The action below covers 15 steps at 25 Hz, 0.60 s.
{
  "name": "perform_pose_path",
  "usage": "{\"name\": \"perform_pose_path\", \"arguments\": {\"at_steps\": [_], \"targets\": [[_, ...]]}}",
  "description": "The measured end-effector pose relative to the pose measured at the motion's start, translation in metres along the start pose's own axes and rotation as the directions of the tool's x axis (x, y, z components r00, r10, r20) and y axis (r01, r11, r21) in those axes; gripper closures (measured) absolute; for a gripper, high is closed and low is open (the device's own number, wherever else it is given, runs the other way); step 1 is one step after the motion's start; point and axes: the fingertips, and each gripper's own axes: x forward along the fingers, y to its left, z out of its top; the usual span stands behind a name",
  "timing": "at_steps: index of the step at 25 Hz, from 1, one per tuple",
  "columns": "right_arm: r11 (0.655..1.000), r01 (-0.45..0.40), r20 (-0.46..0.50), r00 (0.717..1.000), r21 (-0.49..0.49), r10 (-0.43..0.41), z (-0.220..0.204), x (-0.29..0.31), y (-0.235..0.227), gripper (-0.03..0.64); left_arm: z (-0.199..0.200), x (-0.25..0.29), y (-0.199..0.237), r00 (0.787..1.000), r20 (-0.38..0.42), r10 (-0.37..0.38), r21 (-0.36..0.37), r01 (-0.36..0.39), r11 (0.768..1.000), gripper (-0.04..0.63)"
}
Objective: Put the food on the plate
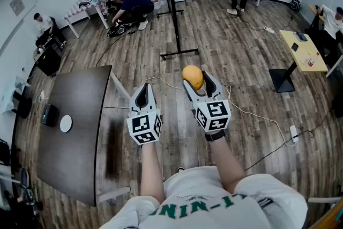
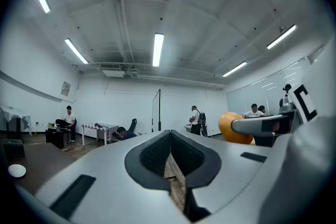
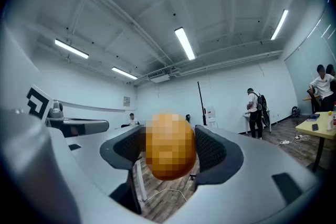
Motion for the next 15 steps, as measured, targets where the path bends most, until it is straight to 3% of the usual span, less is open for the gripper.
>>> {"name": "perform_pose_path", "arguments": {"at_steps": [9, 15], "targets": [[0.999, -0.024, -0.055, 0.998, 0.026, 0.025, -0.031, 0.033, 0.047, 0.304, -0.025, -0.012, 0.059, 0.999, -0.026, 0.027, -0.031, -0.028, 0.999, 0.581], [0.992, -0.114, -0.062, 0.991, 0.051, 0.117, -0.047, 0.057, 0.099, 0.304, -0.038, -0.024, 0.103, 0.998, -0.017, 0.056, -0.067, -0.057, 0.996, 0.581]]}}
